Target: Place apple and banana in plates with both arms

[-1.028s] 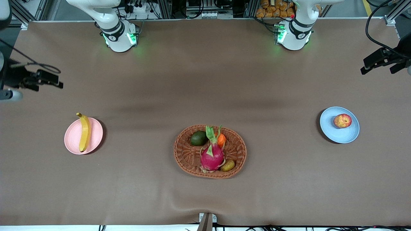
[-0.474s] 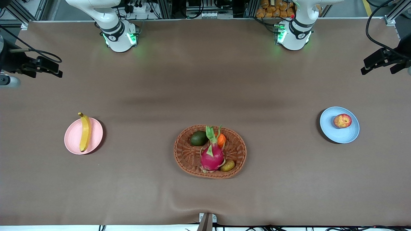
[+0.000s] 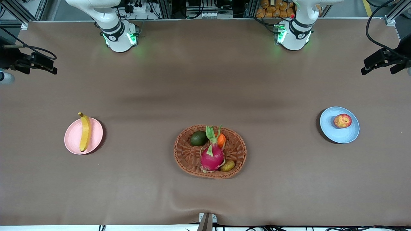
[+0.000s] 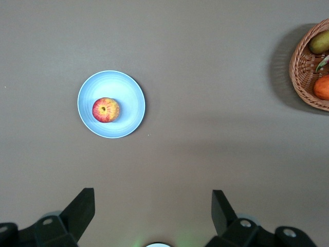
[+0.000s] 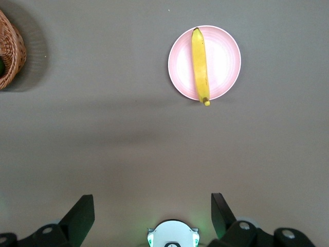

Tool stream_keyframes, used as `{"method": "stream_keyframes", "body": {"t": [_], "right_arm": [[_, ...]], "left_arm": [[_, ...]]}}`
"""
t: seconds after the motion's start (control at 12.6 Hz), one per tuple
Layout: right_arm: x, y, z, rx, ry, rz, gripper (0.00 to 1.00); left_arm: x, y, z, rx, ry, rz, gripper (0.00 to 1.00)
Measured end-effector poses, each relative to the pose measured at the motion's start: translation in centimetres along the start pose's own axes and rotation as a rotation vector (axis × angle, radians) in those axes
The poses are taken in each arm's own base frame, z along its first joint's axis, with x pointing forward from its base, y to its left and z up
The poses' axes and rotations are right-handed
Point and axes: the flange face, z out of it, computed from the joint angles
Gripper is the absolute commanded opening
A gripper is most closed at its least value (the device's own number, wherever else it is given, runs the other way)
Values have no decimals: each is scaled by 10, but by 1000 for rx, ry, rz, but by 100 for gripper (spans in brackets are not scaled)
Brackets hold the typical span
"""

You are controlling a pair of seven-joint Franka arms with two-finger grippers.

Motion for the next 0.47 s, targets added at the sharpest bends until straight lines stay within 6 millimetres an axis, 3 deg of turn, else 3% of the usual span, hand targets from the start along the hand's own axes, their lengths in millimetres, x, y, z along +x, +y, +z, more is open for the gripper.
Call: {"method": "stream_keyframes", "body": {"t": [0.47], "right_arm": [[-1,-1,-7,0,14,-2,100]], "left_arm": [[3,4,5,1,-9,7,100]]}}
